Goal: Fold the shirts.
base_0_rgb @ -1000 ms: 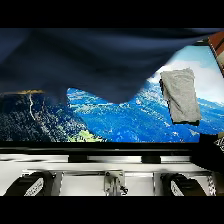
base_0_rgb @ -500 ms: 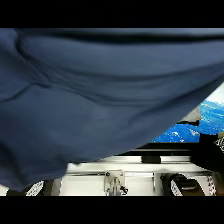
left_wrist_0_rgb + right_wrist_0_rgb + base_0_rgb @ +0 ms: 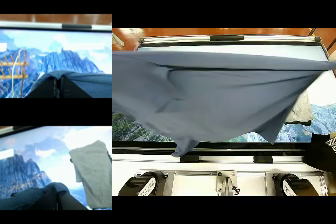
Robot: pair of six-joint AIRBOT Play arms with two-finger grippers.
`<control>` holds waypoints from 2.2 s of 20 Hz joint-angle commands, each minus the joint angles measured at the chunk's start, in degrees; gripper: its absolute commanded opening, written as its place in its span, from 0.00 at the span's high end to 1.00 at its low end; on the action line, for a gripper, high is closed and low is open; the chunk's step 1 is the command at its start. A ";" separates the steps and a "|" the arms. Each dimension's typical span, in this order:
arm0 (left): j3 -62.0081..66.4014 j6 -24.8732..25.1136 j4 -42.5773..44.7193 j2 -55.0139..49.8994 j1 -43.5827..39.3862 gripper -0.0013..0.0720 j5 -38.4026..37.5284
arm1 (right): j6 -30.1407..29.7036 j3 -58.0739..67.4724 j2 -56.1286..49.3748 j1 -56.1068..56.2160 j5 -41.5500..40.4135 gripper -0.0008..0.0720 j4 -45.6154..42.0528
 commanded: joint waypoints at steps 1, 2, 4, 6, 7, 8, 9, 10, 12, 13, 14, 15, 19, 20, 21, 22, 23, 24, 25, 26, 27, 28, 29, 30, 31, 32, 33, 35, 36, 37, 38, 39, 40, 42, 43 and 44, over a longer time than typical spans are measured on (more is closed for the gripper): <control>-12.04 -0.02 0.70 -5.66 0.04 0.94 13.55 | 0.00 0.00 -14.23 0.00 0.26 0.89 -0.76; -13.44 0.00 0.48 -8.90 0.04 0.94 17.77 | 0.02 0.00 -19.12 0.00 2.47 0.89 -0.79; -13.60 0.00 0.28 -17.07 0.00 0.94 24.57 | 1.66 0.00 -29.16 0.00 9.66 0.89 -0.63; -13.60 -0.02 0.09 -24.55 -0.07 0.94 31.32 | 4.20 0.00 -37.97 -0.04 17.94 0.89 2.21; -13.60 -0.02 -0.37 -28.06 -0.07 0.94 33.81 | 4.26 0.00 -41.77 -0.04 22.25 0.89 4.90; -13.60 0.00 -1.11 -31.08 -0.07 0.94 35.21 | 4.26 0.00 -44.83 -0.02 25.66 0.89 7.89; -13.60 -0.02 -2.01 -33.99 -0.07 0.94 35.63 | 4.26 0.00 -47.67 0.00 28.85 0.89 11.56; -13.60 -0.04 -2.32 -36.52 -0.07 0.94 35.32 | 4.26 0.00 -49.86 0.00 30.86 0.89 14.51; -13.62 -0.04 -4.17 -40.24 -0.07 0.94 33.29 | 4.24 0.00 -53.00 0.00 31.56 0.89 17.55; -13.62 -0.04 -5.16 -41.72 -0.09 0.94 31.87 | 4.20 0.00 -53.92 0.00 30.53 0.89 17.51; -13.62 -0.04 -6.23 -43.15 -0.07 0.94 29.94 | 3.63 0.00 -54.45 0.00 29.20 0.89 17.33; -13.62 -0.04 -7.06 -44.17 -0.07 0.94 27.89 | 3.50 0.00 -54.53 0.00 27.80 0.89 17.05; -11.91 -0.04 -7.67 -45.20 1.03 0.22 15.67 | -3.34 1.05 -51.15 -0.46 21.51 0.36 16.76; -10.03 -0.09 -7.67 -45.20 2.25 0.20 10.19 | -7.39 1.25 -49.35 -0.72 18.43 0.36 14.64; -8.50 0.00 -7.63 -45.11 3.63 0.21 4.66 | -8.90 1.25 -47.39 -0.90 13.90 0.36 8.83; -8.02 0.57 -7.43 -44.76 5.44 0.26 -0.81 | -8.92 1.22 -45.88 -1.11 8.07 0.36 1.40; -8.20 1.97 -7.32 -44.63 7.28 0.33 -5.55 | -9.31 1.05 -44.96 -1.79 2.51 0.36 -4.15; -9.51 2.64 -7.48 -44.46 9.27 0.38 -9.46 | -11.13 0.17 -44.28 -3.08 -2.10 0.36 -5.51; -12.24 3.39 -7.65 -43.93 10.88 0.38 -11.72 | -13.27 -1.81 -43.54 -5.09 -5.35 0.36 -3.10; -16.74 4.28 -7.67 -43.12 12.46 0.23 -12.55 | -14.12 -4.35 -42.91 -7.15 -7.54 0.36 0.68; -21.33 4.87 -7.96 -42.49 13.94 0.13 -12.59 | -14.12 -7.41 -42.45 -9.27 -8.79 0.36 5.05; -25.99 6.43 -9.60 -42.05 15.54 0.15 -12.00 | -14.32 -10.27 -42.16 -10.95 -9.29 0.36 9.62; -29.81 7.63 -12.39 -42.01 17.05 0.15 -10.82 | -14.99 -12.39 -42.12 -12.04 -9.25 0.36 13.44; -32.54 9.18 -15.80 -42.01 18.23 0.17 -8.76 | -15.39 -14.08 -42.12 -12.59 -8.63 0.36 16.24; -34.49 9.79 -18.75 -42.01 19.06 0.17 -6.16 | -15.56 -15.04 -42.12 -12.55 -7.58 0.36 16.98; -35.80 10.01 -20.65 -42.07 19.34 0.19 -3.63 | -15.69 -15.47 -42.12 -12.31 -6.43 0.36 17.07; -36.35 10.19 -20.70 -42.27 19.17 0.28 -2.03 | -15.69 -15.54 -42.12 -12.04 -5.16 0.36 17.16; -36.50 10.16 -20.39 -43.01 18.93 0.28 0.07 | -15.67 -15.54 -42.12 -11.65 -3.48 0.36 17.57; -36.44 10.27 -19.80 -43.36 18.93 0.28 0.26 | -15.67 -15.54 -42.12 -11.72 -3.13 0.36 17.77; -36.44 10.84 -18.40 -43.54 18.95 0.28 0.22 | -15.69 -15.54 -42.12 -11.69 -3.19 0.36 17.70; -36.44 10.82 -16.33 -43.54 18.95 0.28 0.15 | -15.67 -15.54 -42.12 -11.69 -3.21 0.36 17.75; -36.46 10.82 -14.88 -43.54 18.99 0.28 -0.20 | -15.67 -15.54 -42.12 -11.69 -3.28 0.36 17.75; -36.48 10.86 -14.67 -43.58 18.97 0.28 -0.22 | -15.67 -15.54 -42.12 -11.69 -3.23 0.36 17.75; -36.48 10.84 -14.71 -43.98 18.29 0.29 0.63 | -15.67 -15.54 -42.12 -11.69 -3.21 0.36 17.75; -36.52 10.80 -14.71 -44.37 17.73 0.29 1.38 | -15.67 -15.54 -42.12 -11.69 -3.21 0.36 17.75; -36.54 10.80 -14.73 -44.94 16.98 0.29 1.84 | -15.63 -15.54 -42.12 -11.69 -3.26 0.36 17.79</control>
